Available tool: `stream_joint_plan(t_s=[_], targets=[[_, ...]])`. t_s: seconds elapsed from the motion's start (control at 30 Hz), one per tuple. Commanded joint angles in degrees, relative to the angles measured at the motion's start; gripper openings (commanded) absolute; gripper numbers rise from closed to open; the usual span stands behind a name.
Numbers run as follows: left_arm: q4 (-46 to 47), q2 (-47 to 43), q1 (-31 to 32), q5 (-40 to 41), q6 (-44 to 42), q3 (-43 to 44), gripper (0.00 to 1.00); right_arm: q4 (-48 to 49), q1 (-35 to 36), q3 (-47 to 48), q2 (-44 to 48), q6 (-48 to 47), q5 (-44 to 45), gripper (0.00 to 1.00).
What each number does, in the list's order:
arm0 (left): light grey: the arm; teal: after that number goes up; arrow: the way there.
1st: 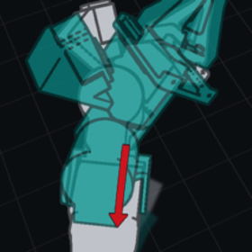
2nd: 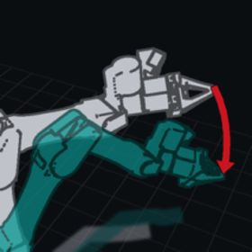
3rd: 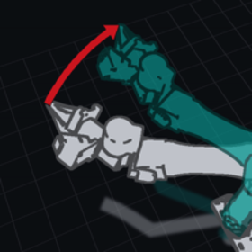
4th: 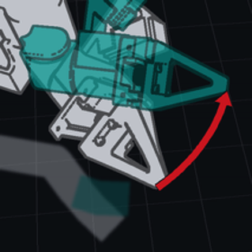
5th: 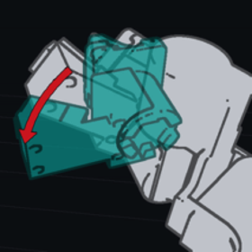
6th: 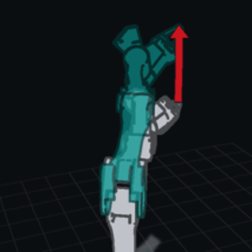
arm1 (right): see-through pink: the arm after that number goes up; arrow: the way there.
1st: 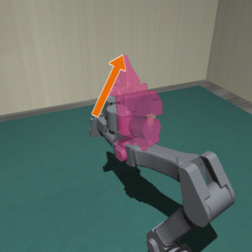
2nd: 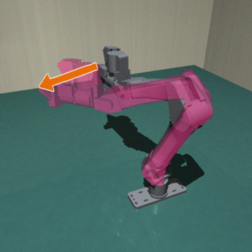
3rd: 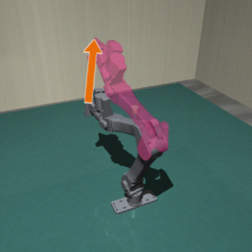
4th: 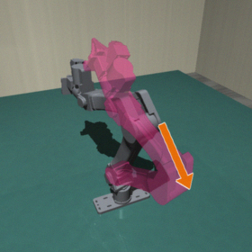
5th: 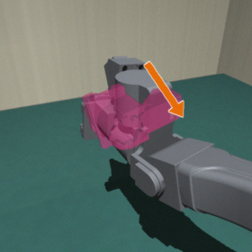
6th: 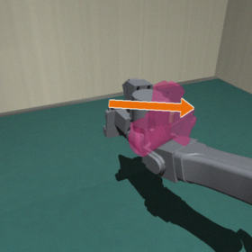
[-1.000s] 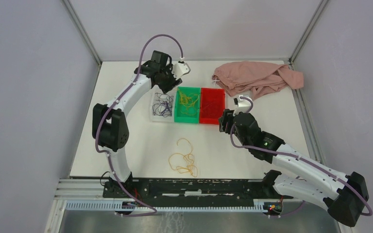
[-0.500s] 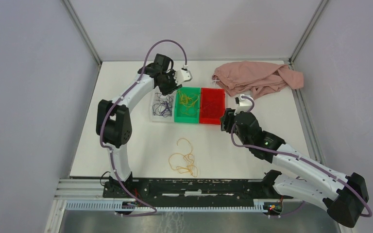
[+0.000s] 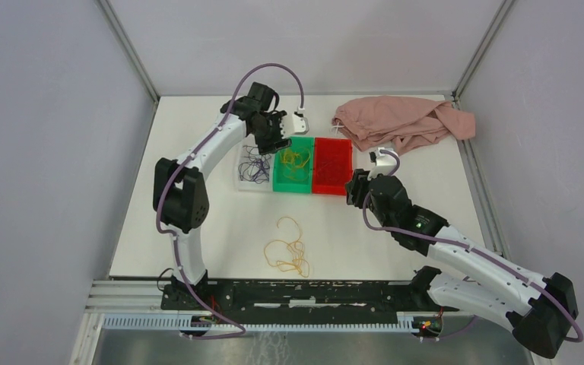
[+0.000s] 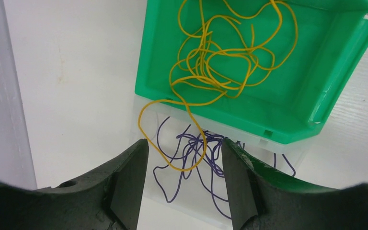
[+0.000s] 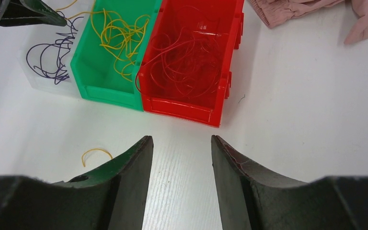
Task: Untangle the cables
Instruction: Adjust the cable in the bin.
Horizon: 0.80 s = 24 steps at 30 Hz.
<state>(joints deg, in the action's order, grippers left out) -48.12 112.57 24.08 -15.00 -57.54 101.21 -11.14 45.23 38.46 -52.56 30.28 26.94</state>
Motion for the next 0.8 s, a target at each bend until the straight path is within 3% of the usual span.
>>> stream_joint_plan(t_s=[0.0,0.33,0.53,0.77], targets=[[1.43,-1.80,0.18,3.60,-4.12,0.06,0.64,2.87,-0.23,0.84,0.59,0.65,-0.48,0.54],[5.96,-0.61,0.26,9.53,-6.15,-3.99,0.60,2.85,-0.57,0.85,0.87,0.31,-0.23,0.53],[18.34,-3.03,0.80,10.71,-3.24,-7.83,0.22,2.79,-0.65,0.74,1.32,0.65,-0.40,0.51],[18.56,-5.17,2.42,7.65,0.45,-7.64,0.08,2.63,-0.74,0.67,1.64,1.13,-0.49,0.49]])
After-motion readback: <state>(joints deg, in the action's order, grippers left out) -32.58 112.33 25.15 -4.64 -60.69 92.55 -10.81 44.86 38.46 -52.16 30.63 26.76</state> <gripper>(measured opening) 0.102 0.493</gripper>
